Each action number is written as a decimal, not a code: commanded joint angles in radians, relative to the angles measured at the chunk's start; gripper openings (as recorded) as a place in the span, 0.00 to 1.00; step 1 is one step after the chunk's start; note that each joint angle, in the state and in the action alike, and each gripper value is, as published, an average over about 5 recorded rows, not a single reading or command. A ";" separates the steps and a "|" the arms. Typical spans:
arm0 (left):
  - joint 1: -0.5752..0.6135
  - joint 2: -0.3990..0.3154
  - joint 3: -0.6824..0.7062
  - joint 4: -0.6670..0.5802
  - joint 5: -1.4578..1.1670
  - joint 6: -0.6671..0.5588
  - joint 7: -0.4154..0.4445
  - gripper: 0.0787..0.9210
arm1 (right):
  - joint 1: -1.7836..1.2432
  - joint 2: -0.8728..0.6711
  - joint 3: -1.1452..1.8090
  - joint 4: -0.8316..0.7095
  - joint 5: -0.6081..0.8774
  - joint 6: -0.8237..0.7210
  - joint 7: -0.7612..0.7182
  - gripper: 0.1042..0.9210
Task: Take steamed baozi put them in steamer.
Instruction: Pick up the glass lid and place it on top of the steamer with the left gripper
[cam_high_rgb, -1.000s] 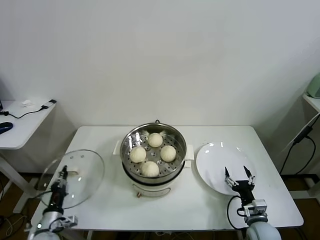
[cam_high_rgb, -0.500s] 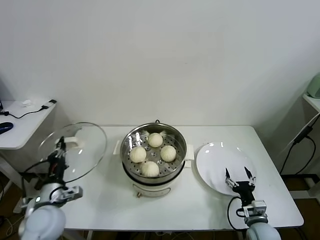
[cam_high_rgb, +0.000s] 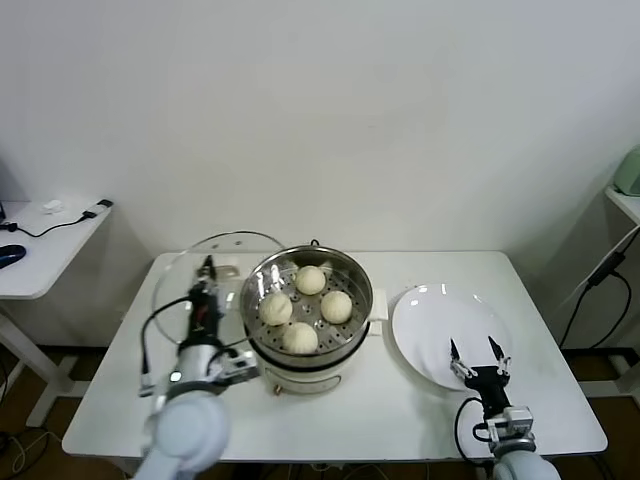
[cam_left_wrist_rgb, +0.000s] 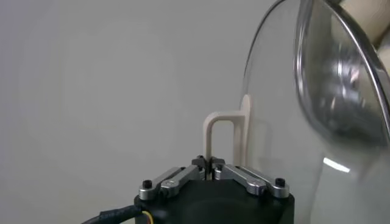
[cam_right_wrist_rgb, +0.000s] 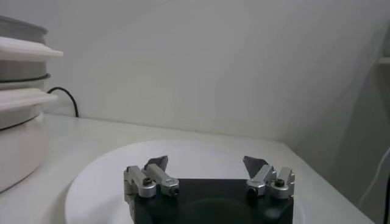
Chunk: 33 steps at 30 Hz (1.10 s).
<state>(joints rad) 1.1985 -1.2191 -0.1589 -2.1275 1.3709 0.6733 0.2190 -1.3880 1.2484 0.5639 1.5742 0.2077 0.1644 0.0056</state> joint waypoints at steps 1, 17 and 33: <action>-0.099 -0.243 0.302 0.080 0.242 0.086 0.078 0.06 | -0.006 0.002 0.002 -0.012 0.016 0.039 -0.004 0.88; -0.132 -0.334 0.301 0.298 0.262 0.086 0.006 0.06 | -0.015 0.007 0.021 -0.023 0.058 0.085 0.017 0.88; -0.129 -0.283 0.235 0.343 0.246 0.068 -0.048 0.06 | -0.006 0.015 0.025 -0.036 0.070 0.117 0.038 0.88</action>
<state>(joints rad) 1.0741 -1.5110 0.0915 -1.8225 1.6135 0.7363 0.1914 -1.3953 1.2620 0.5890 1.5414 0.2719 0.2688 0.0384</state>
